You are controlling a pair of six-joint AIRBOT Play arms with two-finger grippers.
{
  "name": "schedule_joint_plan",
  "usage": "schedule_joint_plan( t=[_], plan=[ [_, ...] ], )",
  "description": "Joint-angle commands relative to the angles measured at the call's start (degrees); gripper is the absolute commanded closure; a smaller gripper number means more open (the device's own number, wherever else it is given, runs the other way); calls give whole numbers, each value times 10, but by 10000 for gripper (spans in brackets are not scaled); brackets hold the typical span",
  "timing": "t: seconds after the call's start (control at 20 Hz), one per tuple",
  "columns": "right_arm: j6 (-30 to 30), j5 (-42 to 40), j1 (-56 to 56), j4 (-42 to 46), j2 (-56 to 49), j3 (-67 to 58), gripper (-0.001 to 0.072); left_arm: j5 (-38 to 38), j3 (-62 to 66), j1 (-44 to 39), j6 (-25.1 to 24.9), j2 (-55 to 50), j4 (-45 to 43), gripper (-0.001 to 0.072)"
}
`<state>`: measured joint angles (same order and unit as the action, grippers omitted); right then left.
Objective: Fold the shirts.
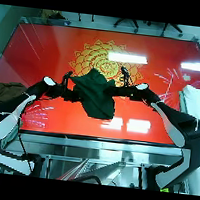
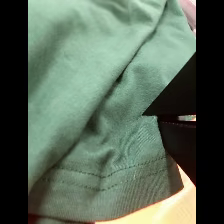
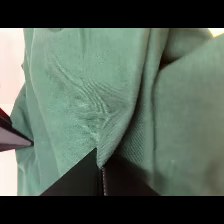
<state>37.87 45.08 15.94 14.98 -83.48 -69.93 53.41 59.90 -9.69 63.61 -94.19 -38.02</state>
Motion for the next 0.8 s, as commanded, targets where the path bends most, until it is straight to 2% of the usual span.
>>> schedule_joint_plan(
  t=[0.0, 0.2, 0.45, 0.6, 0.75],
  plan=[
    [-4, 10, -13, -3, 4, -24, 688, 12, 3, 11, -12, 31, 1, 699],
    [-1, 64, -73, -3, 123, -69, 689, 91, 67, 78, -11, 164, 0, 700],
    [-2, 57, -127, 0, 371, -76, 688, 189, 220, 177, 53, 331, 2, 700],
    [-27, 38, -127, 3, 478, -76, 689, 201, 285, 177, 75, 408, 2, 700],
    [-49, 24, -128, 24, 538, -76, 688, 182, 332, 168, 75, 466, 0, 700]
  ],
)
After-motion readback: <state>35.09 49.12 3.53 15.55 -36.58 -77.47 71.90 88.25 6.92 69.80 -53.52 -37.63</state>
